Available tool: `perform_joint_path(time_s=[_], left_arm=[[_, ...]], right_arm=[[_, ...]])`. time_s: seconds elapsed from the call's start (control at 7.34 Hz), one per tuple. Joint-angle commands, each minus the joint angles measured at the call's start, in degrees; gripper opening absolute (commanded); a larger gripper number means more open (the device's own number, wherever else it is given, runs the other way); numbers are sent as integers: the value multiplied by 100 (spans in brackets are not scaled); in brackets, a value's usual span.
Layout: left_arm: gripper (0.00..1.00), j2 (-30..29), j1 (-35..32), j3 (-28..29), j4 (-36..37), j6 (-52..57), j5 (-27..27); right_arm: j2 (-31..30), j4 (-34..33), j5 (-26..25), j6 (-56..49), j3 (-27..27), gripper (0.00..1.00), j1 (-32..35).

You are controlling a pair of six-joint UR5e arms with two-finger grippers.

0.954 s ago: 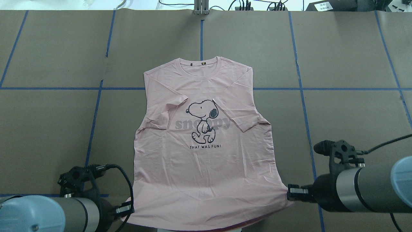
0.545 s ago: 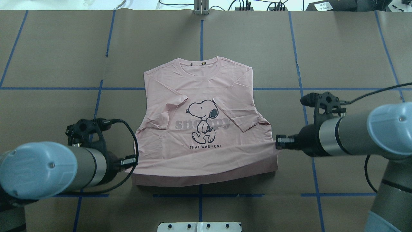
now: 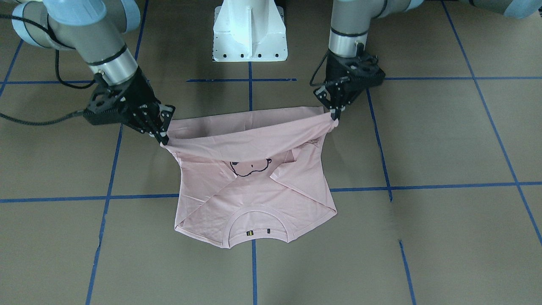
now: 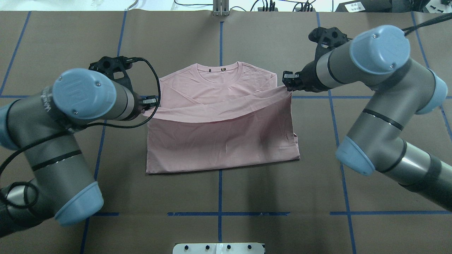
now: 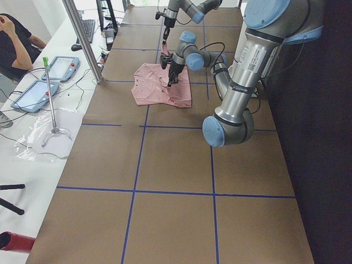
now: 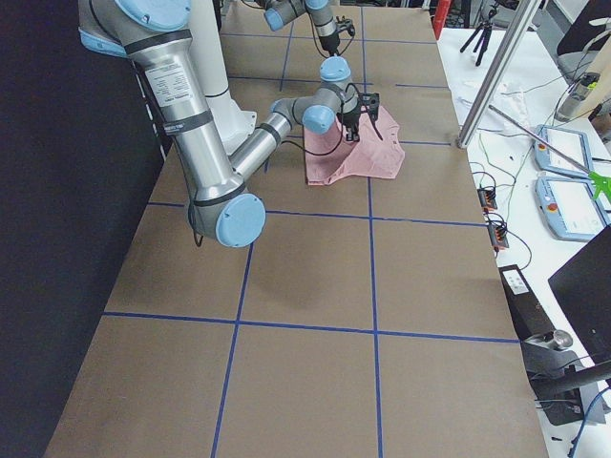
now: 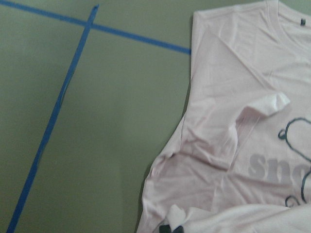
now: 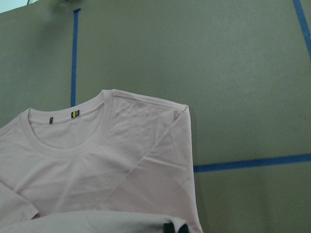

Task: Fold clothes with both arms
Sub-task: 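Lift the hem with both grippers and fold it toward the collar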

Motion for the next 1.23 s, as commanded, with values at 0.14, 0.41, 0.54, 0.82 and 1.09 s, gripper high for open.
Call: perform_joint_path(time_s=[0.14, 0.41, 0.54, 0.82, 1.09], left_arm=[[0, -157, -514, 1835, -1759, 233, 7], [0, -437, -550, 2268, -1938, 233, 16], [0, -499, -550, 2278, -1939, 224, 16], [0, -631, -541, 2287, -1921, 163, 7], [0, -632, -541, 2287, -1912, 154, 7]], right_arm=[[695, 15, -22, -288, -1443, 0, 233], [1081, 24, -22, -288, -2085, 0, 303], [1205, 24, -22, -288, -2262, 0, 330], [1329, 24, -31, -297, -2500, 0, 339], [1304, 721, -31, -280, -2737, 0, 330]])
